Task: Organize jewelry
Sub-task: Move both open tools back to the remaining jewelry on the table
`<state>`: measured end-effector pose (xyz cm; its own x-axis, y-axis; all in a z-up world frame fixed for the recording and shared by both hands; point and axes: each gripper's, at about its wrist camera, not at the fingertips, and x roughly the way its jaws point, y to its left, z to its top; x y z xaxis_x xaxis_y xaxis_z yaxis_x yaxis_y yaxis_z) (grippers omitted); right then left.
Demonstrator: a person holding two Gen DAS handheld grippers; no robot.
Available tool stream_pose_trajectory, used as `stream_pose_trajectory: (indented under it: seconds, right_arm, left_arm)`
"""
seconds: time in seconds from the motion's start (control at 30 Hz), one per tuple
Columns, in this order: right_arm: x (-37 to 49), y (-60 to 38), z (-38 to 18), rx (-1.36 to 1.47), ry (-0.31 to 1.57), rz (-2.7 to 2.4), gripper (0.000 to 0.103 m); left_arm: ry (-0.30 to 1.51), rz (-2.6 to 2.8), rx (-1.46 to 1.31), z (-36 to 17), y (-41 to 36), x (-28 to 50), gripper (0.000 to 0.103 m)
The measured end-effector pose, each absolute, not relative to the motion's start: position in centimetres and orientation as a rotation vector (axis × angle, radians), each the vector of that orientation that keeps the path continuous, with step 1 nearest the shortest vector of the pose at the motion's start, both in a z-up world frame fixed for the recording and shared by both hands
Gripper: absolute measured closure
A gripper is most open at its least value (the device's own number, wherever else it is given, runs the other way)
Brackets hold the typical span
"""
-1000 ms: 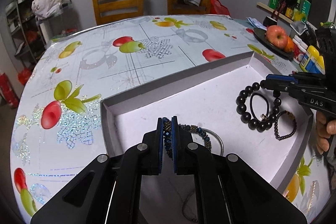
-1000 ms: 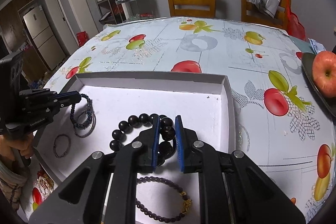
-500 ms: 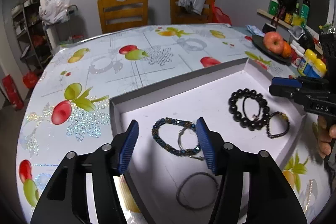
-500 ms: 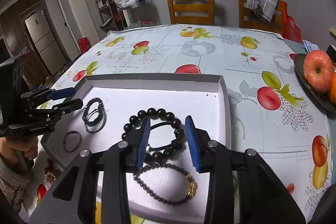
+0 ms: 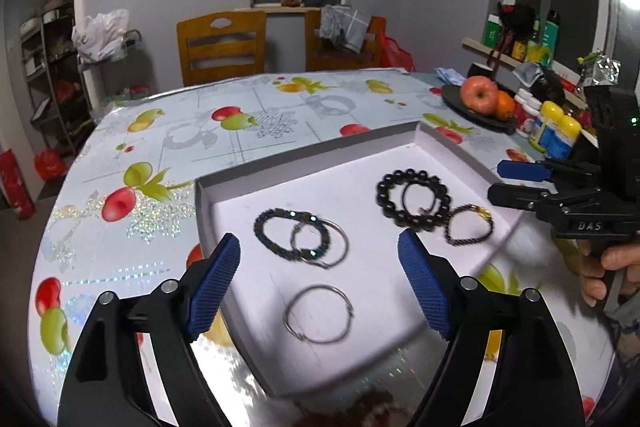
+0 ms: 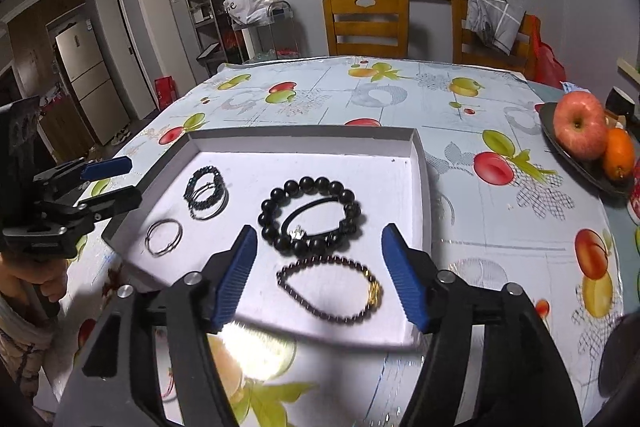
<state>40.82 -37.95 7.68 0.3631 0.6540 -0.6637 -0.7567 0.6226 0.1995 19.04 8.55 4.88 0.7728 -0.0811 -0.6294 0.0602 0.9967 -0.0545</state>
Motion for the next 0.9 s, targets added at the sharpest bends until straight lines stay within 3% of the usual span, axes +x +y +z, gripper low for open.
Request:
stream_pose_trajectory:
  seconds: [0.37, 0.9]
  right_arm:
    - [36.1, -40.6, 7.8, -0.192, 0.741, 0.927, 0.023]
    - [29.2, -44.3, 4.7, -0.299, 0.859, 0.945, 0.018]
  left_arm:
    - [0.646, -0.113, -0.055, 4.8, 6.6, 13.2, 0.021]
    - [0.699, -0.106, -0.092, 2.3, 6.0, 8.8, 0.021]
